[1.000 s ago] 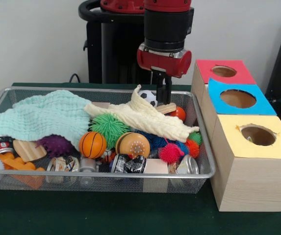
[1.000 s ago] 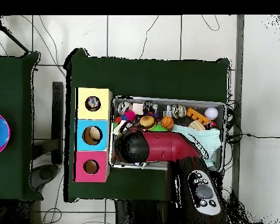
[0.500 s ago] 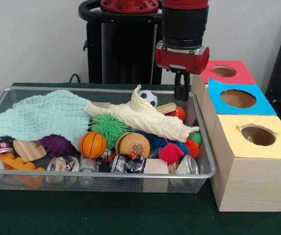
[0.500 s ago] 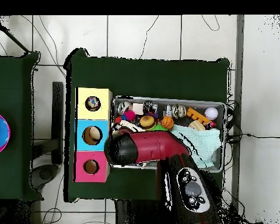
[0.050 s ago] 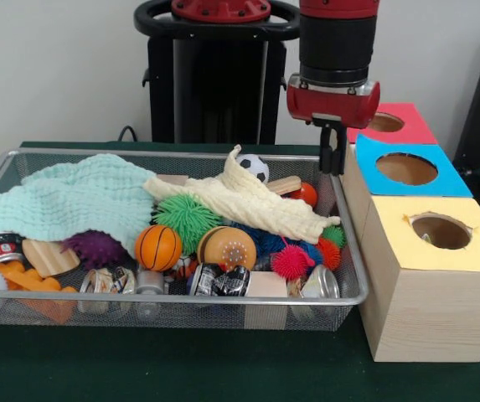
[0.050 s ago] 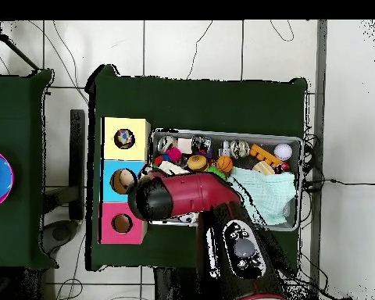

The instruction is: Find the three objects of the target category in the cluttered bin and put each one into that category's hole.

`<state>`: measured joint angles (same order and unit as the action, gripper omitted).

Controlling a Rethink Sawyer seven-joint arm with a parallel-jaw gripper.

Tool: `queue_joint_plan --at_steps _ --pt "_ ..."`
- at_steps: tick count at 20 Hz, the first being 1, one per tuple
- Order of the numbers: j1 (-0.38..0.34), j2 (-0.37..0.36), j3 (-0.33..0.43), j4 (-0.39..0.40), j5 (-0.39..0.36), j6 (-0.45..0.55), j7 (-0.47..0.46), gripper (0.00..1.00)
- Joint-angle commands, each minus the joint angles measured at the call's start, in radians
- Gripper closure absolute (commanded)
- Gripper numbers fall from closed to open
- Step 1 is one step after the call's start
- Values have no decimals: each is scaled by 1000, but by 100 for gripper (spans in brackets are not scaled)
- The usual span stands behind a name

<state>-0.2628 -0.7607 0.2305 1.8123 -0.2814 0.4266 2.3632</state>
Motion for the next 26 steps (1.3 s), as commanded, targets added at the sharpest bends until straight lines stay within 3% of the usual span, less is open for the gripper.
queue_joint_plan --at_steps 1,9,13,17,20,26 --pt "5 65 64 -121 -73 134 -150 100" --pt "-33 81 67 -96 -90 43 -140 100" --pt "-113 34 85 -2 -97 -12 -153 100" --pt "-190 35 101 36 -116 -22 -171 100" --pt "-187 46 70 34 -157 -63 -122 100" --pt "-203 25 88 43 -173 -48 -98 100"
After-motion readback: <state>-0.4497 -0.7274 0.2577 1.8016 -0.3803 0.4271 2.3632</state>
